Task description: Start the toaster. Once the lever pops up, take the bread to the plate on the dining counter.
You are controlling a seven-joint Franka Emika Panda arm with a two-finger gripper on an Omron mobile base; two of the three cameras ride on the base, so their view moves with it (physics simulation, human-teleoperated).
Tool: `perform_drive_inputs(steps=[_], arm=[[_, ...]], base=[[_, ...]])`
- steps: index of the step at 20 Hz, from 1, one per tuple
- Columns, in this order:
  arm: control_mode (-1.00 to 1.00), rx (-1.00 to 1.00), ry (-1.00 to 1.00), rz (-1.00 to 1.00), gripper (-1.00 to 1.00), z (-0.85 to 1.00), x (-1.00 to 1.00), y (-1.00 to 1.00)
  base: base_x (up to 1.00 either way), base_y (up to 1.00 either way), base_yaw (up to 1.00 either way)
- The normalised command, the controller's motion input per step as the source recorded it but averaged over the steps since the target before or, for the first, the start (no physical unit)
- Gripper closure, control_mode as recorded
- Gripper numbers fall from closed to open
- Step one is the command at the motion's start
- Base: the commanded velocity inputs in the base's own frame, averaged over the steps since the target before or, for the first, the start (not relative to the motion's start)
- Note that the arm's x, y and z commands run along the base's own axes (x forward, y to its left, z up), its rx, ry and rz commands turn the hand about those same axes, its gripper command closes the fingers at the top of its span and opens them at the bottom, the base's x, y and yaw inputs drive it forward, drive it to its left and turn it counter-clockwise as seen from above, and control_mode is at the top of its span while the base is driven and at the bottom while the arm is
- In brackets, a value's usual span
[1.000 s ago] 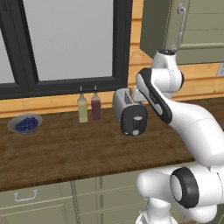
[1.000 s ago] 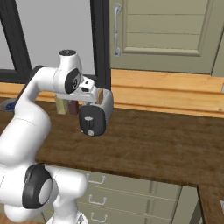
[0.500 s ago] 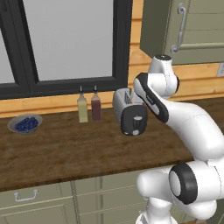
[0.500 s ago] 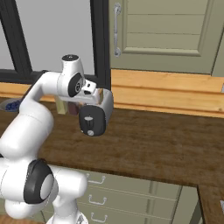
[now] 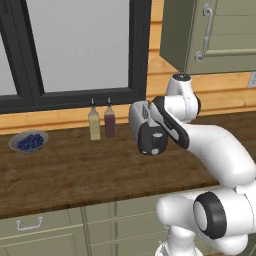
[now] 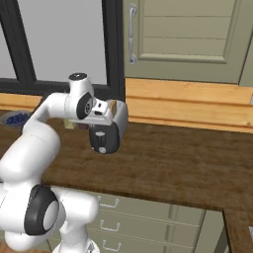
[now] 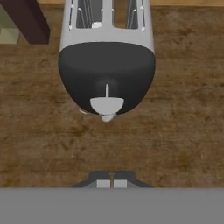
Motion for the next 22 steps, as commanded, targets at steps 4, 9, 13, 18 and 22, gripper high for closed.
perform_drive_inputs(steps=[4, 9, 13, 18, 22], arm=[[-1.00, 0.00, 0.00, 0.00, 1.00, -0.23, 0.09, 0.02], [-1.00, 0.00, 0.00, 0.00, 1.00, -0.20, 0.28, 0.09], [-1.00, 0.00, 0.00, 0.00, 1.00, -0.14, 0.31, 0.03], [-1.00, 0.00, 0.00, 0.00, 1.00, -0.12, 0.21, 0.00], [-1.00, 0.00, 0.00, 0.00, 1.00, -0.19, 0.29, 0.00]], base=[[0.00, 0.00, 0.00], [0.00, 0.00, 0.00], [0.00, 0.00, 0.00], [0.00, 0.00, 0.00], [0.00, 0.00, 0.00]])
